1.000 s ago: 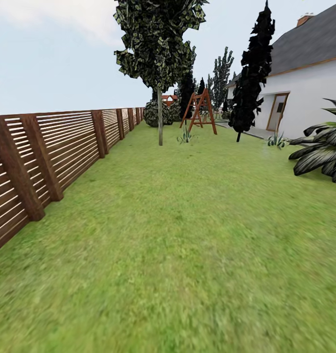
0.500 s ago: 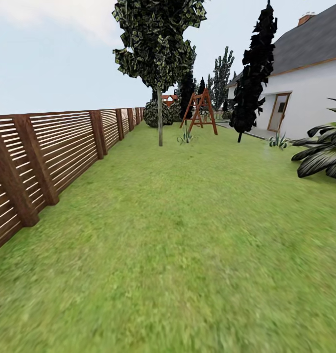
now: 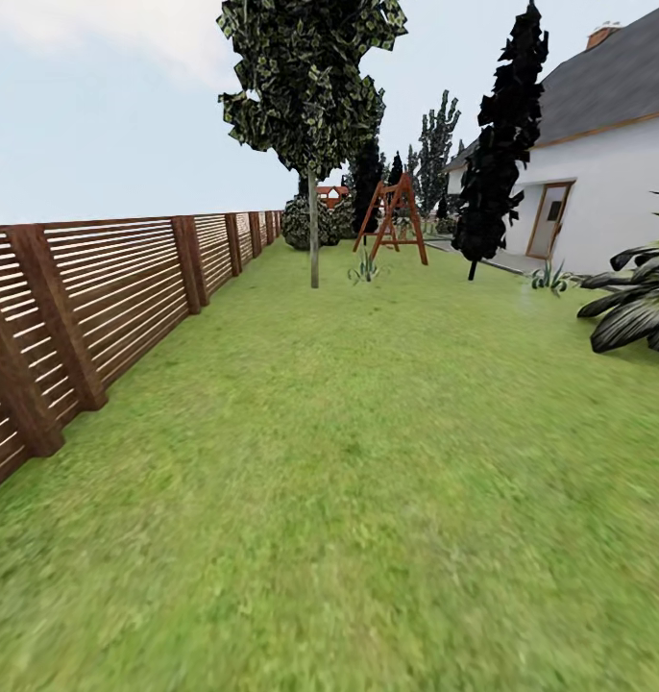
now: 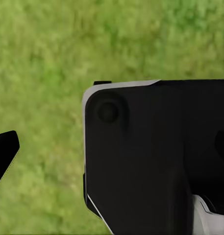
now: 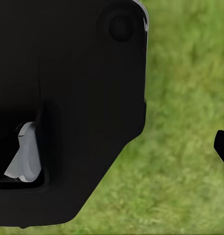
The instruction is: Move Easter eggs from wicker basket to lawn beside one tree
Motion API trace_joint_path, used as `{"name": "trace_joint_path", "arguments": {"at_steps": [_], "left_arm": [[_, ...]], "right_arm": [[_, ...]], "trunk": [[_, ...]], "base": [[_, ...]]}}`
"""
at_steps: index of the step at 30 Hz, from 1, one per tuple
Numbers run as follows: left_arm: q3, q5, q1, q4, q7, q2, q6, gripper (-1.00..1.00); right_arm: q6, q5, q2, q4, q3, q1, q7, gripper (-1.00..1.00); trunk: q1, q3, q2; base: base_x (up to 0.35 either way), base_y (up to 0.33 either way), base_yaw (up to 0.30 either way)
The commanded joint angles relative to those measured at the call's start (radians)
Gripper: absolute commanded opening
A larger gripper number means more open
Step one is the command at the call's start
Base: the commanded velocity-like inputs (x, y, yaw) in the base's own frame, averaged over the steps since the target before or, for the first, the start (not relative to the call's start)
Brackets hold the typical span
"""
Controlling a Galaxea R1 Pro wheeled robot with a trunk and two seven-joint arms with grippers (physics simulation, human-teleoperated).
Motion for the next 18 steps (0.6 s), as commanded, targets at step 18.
{"name": "trace_joint_path", "arguments": {"at_steps": [18], "left_arm": [[-0.001,-0.001,-0.001,0.001,0.0,0.0,-0.004,1.0]], "right_arm": [[-0.003,0.0,0.0,0.0,0.0,0.0,-0.001,1.0]], "trunk": [[0.001,-0.002,-0.002]], "base": [[0.328,0.0,0.0]]}}
